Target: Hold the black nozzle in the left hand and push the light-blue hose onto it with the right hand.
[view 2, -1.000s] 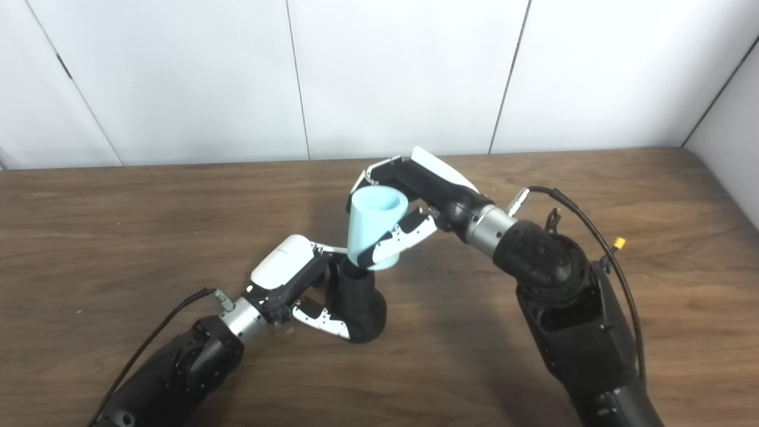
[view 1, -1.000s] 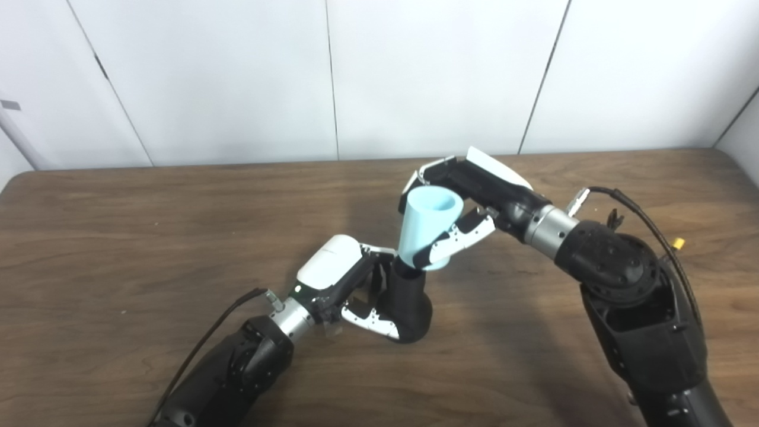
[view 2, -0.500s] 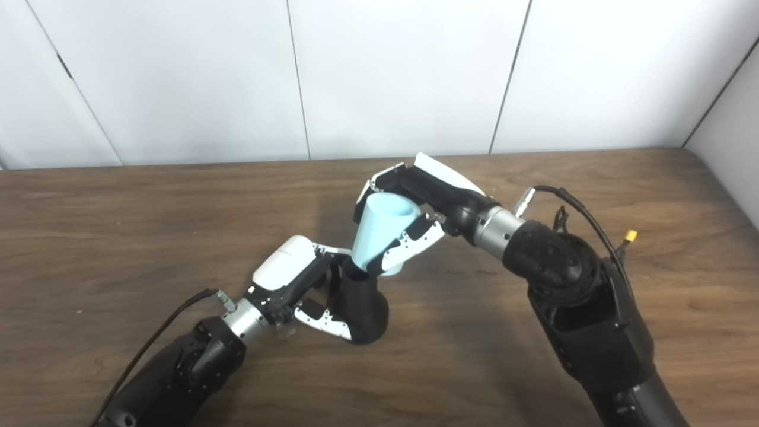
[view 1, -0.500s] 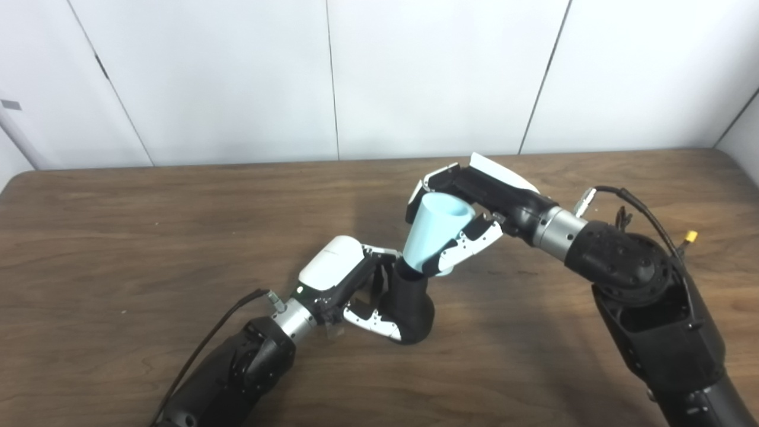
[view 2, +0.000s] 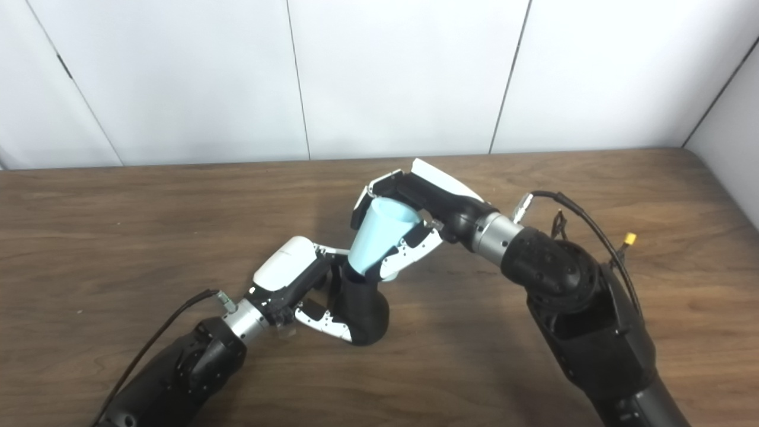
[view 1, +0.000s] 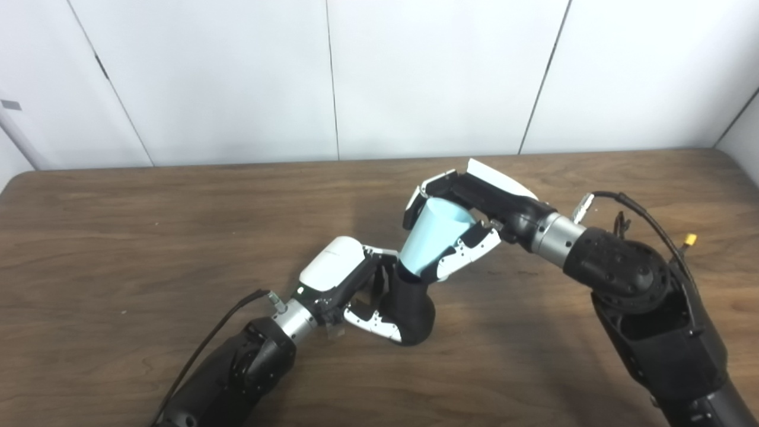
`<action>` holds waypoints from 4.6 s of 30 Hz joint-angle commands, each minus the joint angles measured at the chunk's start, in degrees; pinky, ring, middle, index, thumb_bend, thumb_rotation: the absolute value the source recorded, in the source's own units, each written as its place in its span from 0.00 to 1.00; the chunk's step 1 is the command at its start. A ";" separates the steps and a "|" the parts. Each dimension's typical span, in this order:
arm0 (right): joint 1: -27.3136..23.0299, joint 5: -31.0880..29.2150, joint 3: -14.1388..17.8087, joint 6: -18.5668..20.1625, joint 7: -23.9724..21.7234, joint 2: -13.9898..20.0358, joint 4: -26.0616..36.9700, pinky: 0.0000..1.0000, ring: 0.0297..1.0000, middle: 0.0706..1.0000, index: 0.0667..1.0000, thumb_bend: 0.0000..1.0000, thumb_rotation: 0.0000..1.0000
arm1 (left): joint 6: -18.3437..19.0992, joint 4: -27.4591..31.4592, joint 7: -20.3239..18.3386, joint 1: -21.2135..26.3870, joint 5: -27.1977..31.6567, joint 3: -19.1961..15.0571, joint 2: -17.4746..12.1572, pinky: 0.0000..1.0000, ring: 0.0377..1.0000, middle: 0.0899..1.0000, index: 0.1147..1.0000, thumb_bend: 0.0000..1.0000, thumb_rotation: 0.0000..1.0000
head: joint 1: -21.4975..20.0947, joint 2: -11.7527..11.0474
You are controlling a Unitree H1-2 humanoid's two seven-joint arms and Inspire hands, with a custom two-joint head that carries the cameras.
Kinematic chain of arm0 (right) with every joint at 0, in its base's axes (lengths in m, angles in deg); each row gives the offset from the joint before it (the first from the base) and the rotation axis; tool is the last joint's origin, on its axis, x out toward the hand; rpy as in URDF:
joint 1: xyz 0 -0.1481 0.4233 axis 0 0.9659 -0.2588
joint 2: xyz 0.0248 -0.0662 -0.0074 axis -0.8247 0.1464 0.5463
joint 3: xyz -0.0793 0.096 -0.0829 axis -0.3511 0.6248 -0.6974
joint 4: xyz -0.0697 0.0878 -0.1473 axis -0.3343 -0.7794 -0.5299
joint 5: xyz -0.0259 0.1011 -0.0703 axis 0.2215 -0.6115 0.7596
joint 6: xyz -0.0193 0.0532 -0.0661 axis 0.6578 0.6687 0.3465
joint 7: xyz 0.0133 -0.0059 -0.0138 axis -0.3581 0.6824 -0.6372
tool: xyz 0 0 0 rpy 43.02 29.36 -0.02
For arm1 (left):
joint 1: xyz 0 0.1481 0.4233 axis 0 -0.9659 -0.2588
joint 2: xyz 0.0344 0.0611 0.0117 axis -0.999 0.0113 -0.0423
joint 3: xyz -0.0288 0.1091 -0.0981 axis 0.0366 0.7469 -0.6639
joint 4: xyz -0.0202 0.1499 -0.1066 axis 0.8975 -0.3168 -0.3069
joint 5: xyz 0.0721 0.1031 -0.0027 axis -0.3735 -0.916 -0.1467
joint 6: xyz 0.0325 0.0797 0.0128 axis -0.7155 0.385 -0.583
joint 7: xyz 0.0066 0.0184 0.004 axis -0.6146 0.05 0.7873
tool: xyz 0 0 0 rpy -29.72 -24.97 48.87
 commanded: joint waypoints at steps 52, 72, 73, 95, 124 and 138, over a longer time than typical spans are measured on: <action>2.74 3.00 -7.49 -17.50 0.02 2.20 -0.96 0.36 0.39 0.45 0.46 0.52 0.00 | 5.17 -1.50 -8.65 -6.65 -0.91 3.03 -0.25 0.25 0.34 0.37 0.45 0.50 0.00 | 0.09 2.17; 0.82 11.82 -12.73 -28.83 0.49 5.82 -1.82 0.32 0.38 0.44 0.47 0.52 0.00 | 5.04 -1.65 -9.18 -6.73 -0.04 3.30 -0.28 0.26 0.35 0.38 0.45 0.50 0.00 | 0.04 2.85; 0.74 12.25 -12.94 -29.79 0.65 6.16 -2.07 0.31 0.39 0.43 0.47 0.52 0.00 | 5.21 -1.49 -9.31 -6.75 -0.07 3.32 -0.31 0.26 0.35 0.38 0.45 0.50 0.00 | 0.04 2.85; 1.78 16.10 -10.58 -35.23 4.04 6.03 -5.05 0.33 0.39 0.44 0.47 0.52 0.00 | 6.06 -0.18 -10.52 -7.17 0.26 3.12 -0.92 0.26 0.34 0.38 0.45 0.50 0.00 | -0.19 3.40; 8.93 9.89 -8.21 -18.58 3.36 -0.38 -1.95 0.32 0.37 0.45 0.47 0.52 0.00 | 6.34 0.02 -10.22 -7.14 0.39 2.97 -0.54 0.26 0.33 0.39 0.46 0.50 0.00 | 0.09 3.77; 3.14 12.71 -9.53 -19.38 0.07 4.02 4.71 0.67 0.90 1.00 0.99 0.96 0.14 | 5.39 -1.02 -9.43 -6.88 -0.17 3.18 -0.47 0.26 0.34 0.38 0.45 0.50 0.00 | -0.09 3.38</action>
